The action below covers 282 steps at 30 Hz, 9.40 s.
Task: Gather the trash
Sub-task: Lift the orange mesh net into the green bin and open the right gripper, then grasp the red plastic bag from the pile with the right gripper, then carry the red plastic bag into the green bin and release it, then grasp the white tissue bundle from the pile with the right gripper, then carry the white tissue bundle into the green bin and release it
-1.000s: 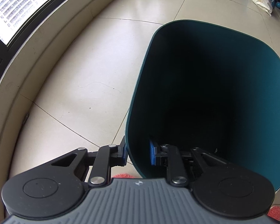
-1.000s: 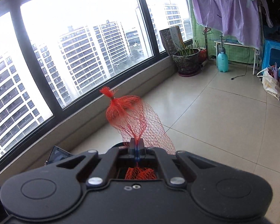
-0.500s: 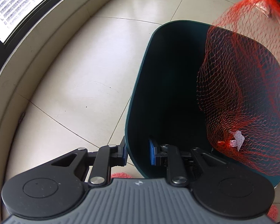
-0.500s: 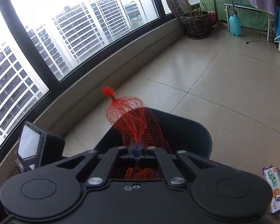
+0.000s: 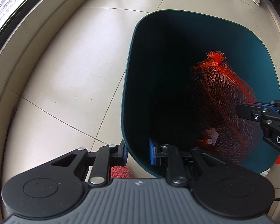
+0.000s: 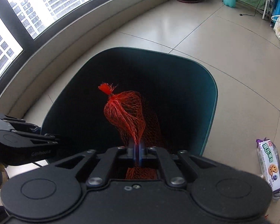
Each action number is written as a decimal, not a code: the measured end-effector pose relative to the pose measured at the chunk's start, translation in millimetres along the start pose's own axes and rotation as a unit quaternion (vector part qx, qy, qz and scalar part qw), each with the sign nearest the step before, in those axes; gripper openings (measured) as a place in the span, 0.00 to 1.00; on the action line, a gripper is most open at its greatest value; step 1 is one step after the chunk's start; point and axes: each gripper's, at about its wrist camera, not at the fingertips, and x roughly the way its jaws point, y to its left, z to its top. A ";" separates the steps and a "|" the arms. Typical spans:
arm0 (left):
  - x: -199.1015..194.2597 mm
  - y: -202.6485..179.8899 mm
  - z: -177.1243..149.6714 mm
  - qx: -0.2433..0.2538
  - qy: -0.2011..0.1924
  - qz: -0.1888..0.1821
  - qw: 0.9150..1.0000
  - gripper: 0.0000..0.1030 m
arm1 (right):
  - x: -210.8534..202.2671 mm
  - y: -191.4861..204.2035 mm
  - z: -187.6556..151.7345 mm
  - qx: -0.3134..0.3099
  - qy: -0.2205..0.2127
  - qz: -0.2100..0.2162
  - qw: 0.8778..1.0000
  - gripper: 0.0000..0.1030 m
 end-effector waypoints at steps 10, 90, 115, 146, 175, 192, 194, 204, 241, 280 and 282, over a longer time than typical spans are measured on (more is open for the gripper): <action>3.7 -4.7 0.6 0.012 -0.014 0.026 1.000 0.21 | -1.7 1.2 -14.0 -0.032 0.011 -0.013 0.999 0.21; 12.0 -16.7 -5.9 0.015 -0.004 0.067 0.998 0.23 | -93.3 -192.5 -148.9 0.087 -0.001 -0.136 0.987 0.07; 3.8 -2.4 -5.3 0.003 -0.010 0.046 0.999 0.23 | -62.8 2.7 -3.8 -0.068 -0.065 0.004 0.996 0.07; 1.9 -0.5 -9.8 0.003 -0.017 0.034 0.999 0.23 | 38.2 27.3 -1.8 -0.084 0.033 -0.029 0.996 0.18; 0.4 -5.9 -16.9 0.000 -0.031 0.043 0.999 0.23 | -96.4 -130.1 -58.9 0.095 -0.054 -0.061 0.992 0.37; 3.9 -11.2 -16.0 0.000 -0.027 0.054 0.998 0.23 | -3.6 -194.6 -145.3 0.140 0.085 -0.124 0.979 0.69; 4.0 -10.7 -15.3 0.000 -0.026 0.054 0.998 0.23 | 10.3 -200.5 -157.1 0.138 0.107 -0.135 0.975 0.73; 4.4 -12.2 -14.0 0.005 -0.026 0.057 0.998 0.23 | 65.9 -248.2 -230.4 0.178 0.220 -0.140 0.949 0.74; 6.3 -11.2 -12.2 0.005 -0.019 0.057 0.998 0.23 | 30.0 -195.8 -206.9 0.078 0.184 -0.119 0.973 0.24; -3.3 4.1 -19.7 -0.012 -0.037 0.032 0.999 0.23 | 32.6 41.4 18.4 -0.095 0.044 -0.021 0.994 0.24; -3.8 4.2 -20.1 -0.012 -0.039 0.032 0.999 0.23 | 47.3 43.6 17.7 -0.096 0.061 -0.027 0.993 0.24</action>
